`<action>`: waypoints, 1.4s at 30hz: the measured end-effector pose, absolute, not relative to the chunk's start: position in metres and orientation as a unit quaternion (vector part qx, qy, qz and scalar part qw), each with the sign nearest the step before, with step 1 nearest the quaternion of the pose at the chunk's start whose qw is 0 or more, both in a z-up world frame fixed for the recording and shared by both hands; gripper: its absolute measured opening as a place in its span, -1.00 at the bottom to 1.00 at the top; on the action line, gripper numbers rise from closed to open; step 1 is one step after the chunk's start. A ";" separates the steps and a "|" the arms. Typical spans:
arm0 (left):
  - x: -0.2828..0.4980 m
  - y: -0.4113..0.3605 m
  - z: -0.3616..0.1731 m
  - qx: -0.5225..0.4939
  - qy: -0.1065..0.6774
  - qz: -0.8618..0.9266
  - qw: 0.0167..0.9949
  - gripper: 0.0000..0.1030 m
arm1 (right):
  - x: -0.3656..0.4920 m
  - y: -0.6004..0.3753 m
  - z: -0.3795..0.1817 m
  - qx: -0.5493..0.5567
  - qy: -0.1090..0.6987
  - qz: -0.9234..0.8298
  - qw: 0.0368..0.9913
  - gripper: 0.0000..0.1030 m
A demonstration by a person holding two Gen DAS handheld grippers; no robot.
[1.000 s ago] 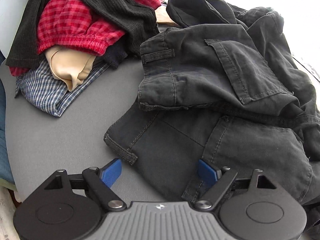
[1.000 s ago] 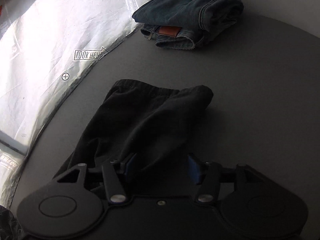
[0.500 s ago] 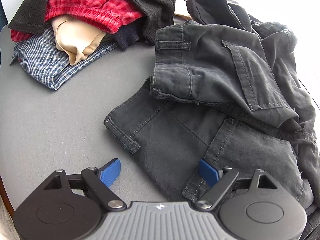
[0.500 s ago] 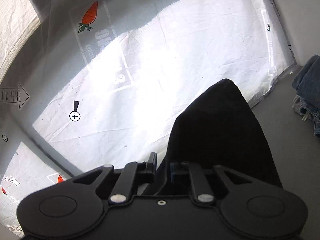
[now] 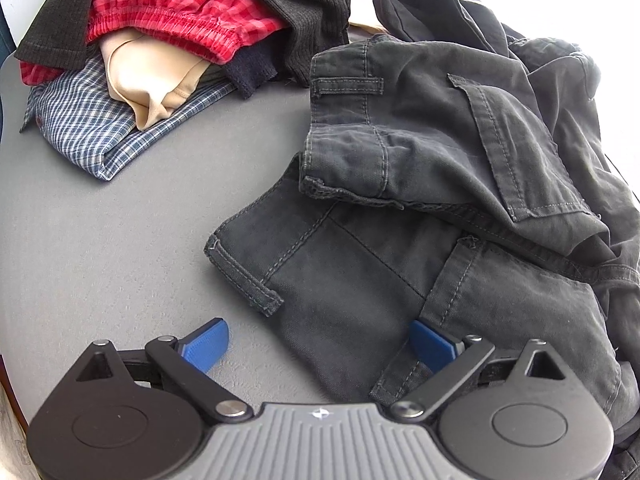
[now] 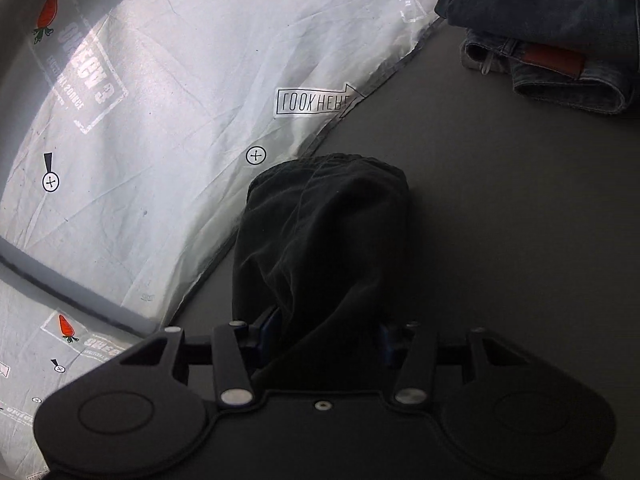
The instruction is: Fold clothes
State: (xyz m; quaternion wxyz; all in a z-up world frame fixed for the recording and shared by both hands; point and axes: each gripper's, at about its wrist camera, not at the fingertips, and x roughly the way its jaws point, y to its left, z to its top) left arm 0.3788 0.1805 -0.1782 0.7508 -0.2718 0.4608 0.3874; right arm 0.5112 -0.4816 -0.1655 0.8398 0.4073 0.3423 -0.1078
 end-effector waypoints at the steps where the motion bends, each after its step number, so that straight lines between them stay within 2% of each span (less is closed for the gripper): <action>1: 0.379 0.180 -0.178 -0.271 0.460 0.387 0.752 0.90 | 0.513 -0.482 -0.171 0.425 0.343 -0.103 0.831 -0.03; 2: 0.379 0.180 -0.178 -0.270 0.459 0.387 0.753 0.90 | 0.514 -0.483 -0.177 0.444 0.342 -0.100 0.822 -0.11; 3: 0.379 0.179 -0.177 -0.268 0.458 0.388 0.754 0.90 | 0.514 -0.483 -0.181 0.464 0.335 -0.099 0.814 -0.53; 4: 0.379 0.179 -0.177 -0.266 0.457 0.388 0.755 0.91 | 0.514 -0.482 -0.182 0.477 0.329 -0.104 0.808 -0.71; 6: 0.378 0.178 -0.177 -0.264 0.456 0.386 0.757 0.91 | 0.509 -0.477 -0.169 0.465 0.316 -0.112 0.819 -0.81; 10: 0.377 0.177 -0.175 -0.260 0.456 0.380 0.762 0.92 | 0.480 -0.453 -0.114 0.369 0.285 -0.112 0.878 -0.85; 16: 0.373 0.176 -0.172 -0.242 0.463 0.353 0.776 0.92 | 0.388 -0.413 -0.034 0.254 0.254 -0.139 0.923 -0.86; 20: 0.369 0.175 -0.173 -0.236 0.461 0.342 0.785 0.92 | 0.369 -0.408 -0.020 0.229 0.285 -0.162 0.917 -0.84; 25: 0.369 0.177 -0.173 -0.233 0.460 0.339 0.787 0.93 | 0.416 -0.421 -0.035 0.237 0.322 -0.191 0.896 -0.82; 29: 0.371 0.177 -0.174 -0.231 0.457 0.347 0.786 0.97 | 0.488 -0.418 -0.053 0.201 0.333 -0.194 0.901 -0.78; 32: 0.372 0.176 -0.175 -0.232 0.451 0.357 0.784 1.00 | 0.554 -0.409 -0.082 0.131 0.358 -0.171 0.909 -0.70; 34: 0.373 0.176 -0.175 -0.232 0.448 0.364 0.783 1.00 | 0.595 -0.397 -0.109 0.071 0.383 -0.132 0.911 -0.46; 35: 0.373 0.176 -0.175 -0.231 0.447 0.368 0.782 1.00 | 0.606 -0.388 -0.120 0.042 0.395 -0.115 0.911 -0.22; 36: 0.374 0.176 -0.175 -0.231 0.447 0.372 0.780 1.00 | 0.617 -0.380 -0.131 0.012 0.406 -0.098 0.909 -0.05; 38: 0.376 0.176 -0.175 -0.232 0.449 0.379 0.775 1.00 | 0.622 -0.365 -0.146 -0.035 0.403 -0.079 0.911 0.06; 39: 0.378 0.176 -0.175 -0.232 0.450 0.383 0.773 1.00 | 0.616 -0.362 -0.149 -0.041 0.396 -0.068 0.915 0.25; 40: 0.379 0.176 -0.175 -0.231 0.451 0.384 0.771 1.00 | 0.608 -0.364 -0.148 -0.034 0.386 -0.058 0.920 0.29; 42: 0.380 0.176 -0.176 -0.230 0.455 0.385 0.769 1.00 | 0.579 -0.380 -0.140 0.017 0.361 -0.048 0.931 0.25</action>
